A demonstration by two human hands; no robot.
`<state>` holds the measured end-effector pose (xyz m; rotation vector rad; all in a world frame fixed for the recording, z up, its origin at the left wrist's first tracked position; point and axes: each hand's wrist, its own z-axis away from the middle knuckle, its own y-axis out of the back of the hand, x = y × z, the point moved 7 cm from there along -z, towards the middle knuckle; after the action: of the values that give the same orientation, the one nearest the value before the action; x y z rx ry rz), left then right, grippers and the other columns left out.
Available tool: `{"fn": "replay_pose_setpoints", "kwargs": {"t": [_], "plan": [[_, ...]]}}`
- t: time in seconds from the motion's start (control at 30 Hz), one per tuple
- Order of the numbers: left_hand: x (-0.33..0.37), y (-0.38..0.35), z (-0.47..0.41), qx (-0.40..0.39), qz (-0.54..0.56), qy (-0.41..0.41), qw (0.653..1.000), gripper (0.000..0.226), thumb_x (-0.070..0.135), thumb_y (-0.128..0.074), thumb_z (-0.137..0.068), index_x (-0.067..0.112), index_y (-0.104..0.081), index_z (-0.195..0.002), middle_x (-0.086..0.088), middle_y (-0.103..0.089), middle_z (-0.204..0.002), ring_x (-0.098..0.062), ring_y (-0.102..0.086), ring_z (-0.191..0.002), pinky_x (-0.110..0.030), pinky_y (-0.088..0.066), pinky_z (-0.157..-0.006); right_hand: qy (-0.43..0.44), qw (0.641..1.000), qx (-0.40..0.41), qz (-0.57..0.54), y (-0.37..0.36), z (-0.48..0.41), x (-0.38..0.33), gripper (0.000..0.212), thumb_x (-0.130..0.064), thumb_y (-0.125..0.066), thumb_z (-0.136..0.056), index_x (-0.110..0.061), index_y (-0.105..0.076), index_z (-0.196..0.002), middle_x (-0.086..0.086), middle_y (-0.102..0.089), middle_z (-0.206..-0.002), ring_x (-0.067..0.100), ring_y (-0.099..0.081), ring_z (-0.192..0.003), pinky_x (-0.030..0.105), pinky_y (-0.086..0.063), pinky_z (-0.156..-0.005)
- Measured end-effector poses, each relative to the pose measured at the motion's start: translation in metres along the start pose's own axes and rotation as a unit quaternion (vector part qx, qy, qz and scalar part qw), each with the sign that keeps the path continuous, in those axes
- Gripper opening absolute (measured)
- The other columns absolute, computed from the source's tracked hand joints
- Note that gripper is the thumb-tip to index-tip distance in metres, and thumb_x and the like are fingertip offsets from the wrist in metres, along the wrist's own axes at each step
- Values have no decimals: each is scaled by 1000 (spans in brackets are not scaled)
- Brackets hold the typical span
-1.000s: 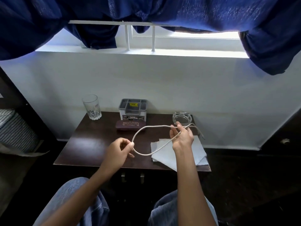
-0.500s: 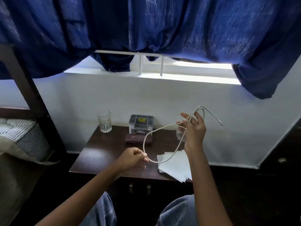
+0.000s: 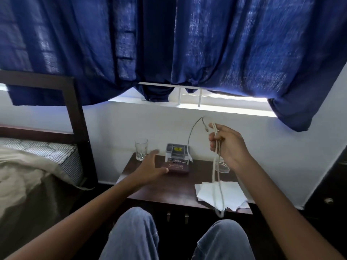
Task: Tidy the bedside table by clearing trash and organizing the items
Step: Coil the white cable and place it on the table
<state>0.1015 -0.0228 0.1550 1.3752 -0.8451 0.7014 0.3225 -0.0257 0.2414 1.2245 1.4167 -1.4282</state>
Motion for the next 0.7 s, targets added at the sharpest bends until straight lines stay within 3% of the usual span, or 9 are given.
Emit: {"fn": "replay_pose_setpoints", "kwargs": {"t": [0.1, 0.17, 0.23, 0.27, 0.33, 0.37, 0.4, 0.6, 0.7], "plan": [[-3, 16, 13, 62, -23, 5, 998, 86, 17, -69, -81, 12, -16, -148, -13, -22, -153, -26, -22, -142, -36, -24, -114, -33, 999, -35, 25, -9, 24, 10, 41, 10, -31, -81, 2, -62, -107, 6, -47, -55, 12, -40, -40, 21, -34, -40], [-10, 9, 27, 20, 35, 33, 999, 90, 20, -70, -81, 14, -12, -149, -11, -24, -153, -24, -25, -141, -34, -27, -111, -60, 996, -61, 13, -16, 38, 17, 40, 9, -28, -80, 1, -62, -100, 6, -44, -54, 11, -36, -38, 20, -31, -39], [-22, -10, 47, -63, 99, 90, 989, 86, 30, -71, -80, 20, -17, -147, -12, -39, -144, -22, -45, -128, -29, -42, -100, -88, 993, -77, -23, -21, 48, 25, 38, 8, -26, -79, 2, -60, -95, 4, -42, -50, 11, -32, -36, 21, -28, -38], [-28, -20, 57, -116, 101, 107, 982, 73, 32, -69, -80, 21, -29, -140, -11, -52, -131, -17, -58, -111, -24, -50, -87, -102, 991, -79, -44, -23, 52, 31, 38, 8, -26, -78, 3, -59, -93, 4, -42, -48, 10, -31, -35, 20, -28, -38], [-37, -35, 78, -207, 108, 140, 962, 24, 26, -60, -88, 16, -53, -109, -2, -70, -94, -5, -67, -73, -14, -45, -55, -122, 986, -78, -80, -25, 55, 43, 36, 6, -29, -71, 3, -59, -91, 4, -42, -46, 10, -31, -33, 18, -27, -37], [-38, -36, 87, -233, 116, 150, 954, 9, 23, -55, -92, 16, -58, -95, 1, -72, -80, -5, -67, -65, -13, -41, -51, -126, 985, -73, -93, -24, 55, 50, 36, 4, -31, -67, 2, -59, -91, 4, -42, -46, 10, -31, -33, 17, -28, -36], [-38, -33, 93, -242, 126, 158, 949, 14, 23, -50, -94, 15, -60, -88, 1, -72, -73, -7, -68, -64, -15, -42, -52, -131, 984, -62, -101, -21, 55, 59, 37, 4, -33, -66, 2, -58, -91, 5, -43, -46, 10, -31, -33, 17, -28, -36], [-41, 8, 96, -111, 247, 200, 942, 26, 27, -40, -99, 9, -52, -83, -10, -62, -68, -14, -62, -48, -32, -56, -54, -111, 991, 58, 41, 22, 52, 101, 31, 10, -40, -81, -4, -56, -104, 13, -48, -56, 9, -34, -33, 15, -24, -33], [-55, 15, 89, -42, 346, 242, 906, 29, 28, -40, -98, 15, -47, -74, -3, -58, -55, -12, -54, -40, -28, -52, -46, -94, 981, 106, 132, 40, 52, 105, 43, 14, -50, -74, -8, -53, -111, 15, -47, -63, 7, -33, -32, 15, -24, -34]]}}
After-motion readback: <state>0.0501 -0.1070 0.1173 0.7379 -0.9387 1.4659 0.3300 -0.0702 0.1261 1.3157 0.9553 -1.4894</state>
